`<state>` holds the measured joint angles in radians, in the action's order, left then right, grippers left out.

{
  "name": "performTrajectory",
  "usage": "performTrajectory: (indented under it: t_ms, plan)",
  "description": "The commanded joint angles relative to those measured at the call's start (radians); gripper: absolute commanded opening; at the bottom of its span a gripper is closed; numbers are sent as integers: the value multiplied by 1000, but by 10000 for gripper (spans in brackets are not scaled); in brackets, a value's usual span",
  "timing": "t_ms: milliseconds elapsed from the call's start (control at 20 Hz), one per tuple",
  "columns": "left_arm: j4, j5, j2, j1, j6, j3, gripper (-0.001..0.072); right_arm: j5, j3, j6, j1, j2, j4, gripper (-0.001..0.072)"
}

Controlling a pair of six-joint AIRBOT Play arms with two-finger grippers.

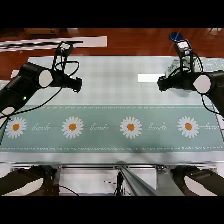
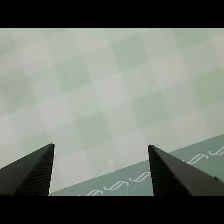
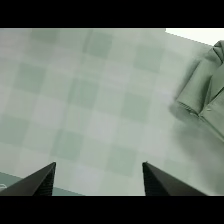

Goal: Fold the shirts.

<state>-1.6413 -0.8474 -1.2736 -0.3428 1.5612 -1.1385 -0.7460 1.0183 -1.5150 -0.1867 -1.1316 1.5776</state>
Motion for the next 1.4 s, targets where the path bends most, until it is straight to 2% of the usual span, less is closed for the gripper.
performTrajectory:
  t_ms: [0,850,1000,1200,1350]
  plan:
    - [0,0,-1,0,0,0,720,0,0,-1,-1,0,0,607]
    - [3,5,-1,0,0,0,720,14,0,0,-1,0,0,607]
    - [3,80,-10,0,0,0,720,167,0,0,-1,0,2,606]
    - [3,166,-18,0,0,0,720,294,0,0,-1,0,5,604]
    - [-6,243,-18,10,-4,-3,720,508,3,-3,11,0,130,599]
